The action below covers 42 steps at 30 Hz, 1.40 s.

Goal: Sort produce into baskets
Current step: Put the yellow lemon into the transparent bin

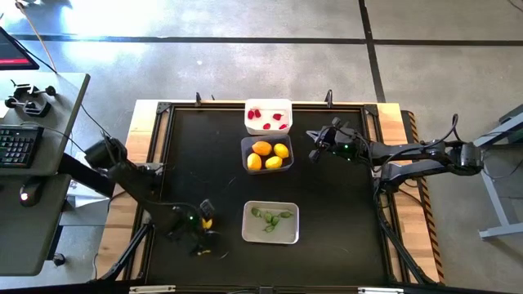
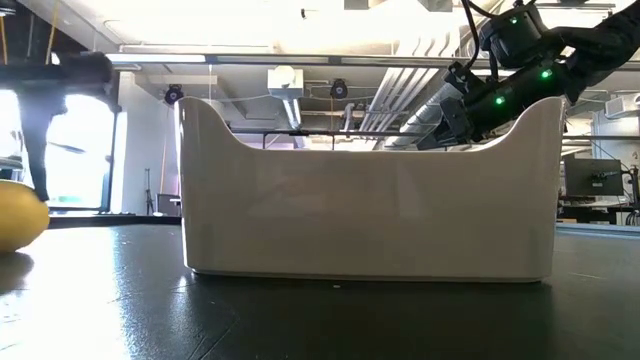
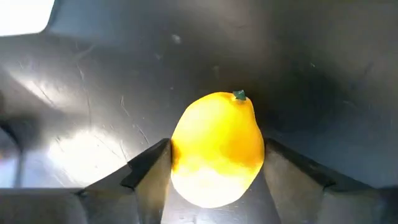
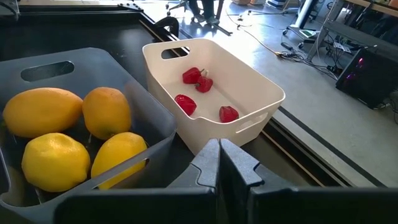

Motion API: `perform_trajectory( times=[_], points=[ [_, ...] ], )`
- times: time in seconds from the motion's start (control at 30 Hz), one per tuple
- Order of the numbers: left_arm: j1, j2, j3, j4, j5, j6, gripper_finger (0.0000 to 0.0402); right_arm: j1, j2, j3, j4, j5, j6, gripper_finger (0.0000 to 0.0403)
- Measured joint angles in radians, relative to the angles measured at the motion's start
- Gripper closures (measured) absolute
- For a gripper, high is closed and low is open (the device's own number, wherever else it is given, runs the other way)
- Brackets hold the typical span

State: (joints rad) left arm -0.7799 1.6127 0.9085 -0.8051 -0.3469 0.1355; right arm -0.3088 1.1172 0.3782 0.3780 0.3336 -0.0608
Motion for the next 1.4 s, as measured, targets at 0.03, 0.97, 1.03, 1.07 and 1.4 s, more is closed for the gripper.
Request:
perform_trajectory(
  times=[0.03,0.97,1.03,1.07,1.4],
  points=[
    [0.013,-0.001,0.001,-0.004,0.015,-0.025,0.0187,0.0,0.0,0.0,0.0,0.0,0.0,0.0402],
    [0.809,-0.307,0.055,0.2,0.125,-0.117,0.0244,0.0,0.0,0.0,-0.012,0.0,0.036,0.0402],
    [0.867,-0.301,0.064,0.277,0.146,-0.082,0.0244,0.0,0.0,0.0,-0.016,0.0,0.036,0.0402],
    [0.896,-0.295,0.067,0.309,0.169,-0.07,0.0244,0.0,0.0,0.0,-0.019,0.0,0.036,0.0402],
    [1.038,-0.111,0.198,0.361,0.314,0.05,0.0245,0.0,0.0,0.0,-0.022,0.0,0.036,0.0402]
  ],
)
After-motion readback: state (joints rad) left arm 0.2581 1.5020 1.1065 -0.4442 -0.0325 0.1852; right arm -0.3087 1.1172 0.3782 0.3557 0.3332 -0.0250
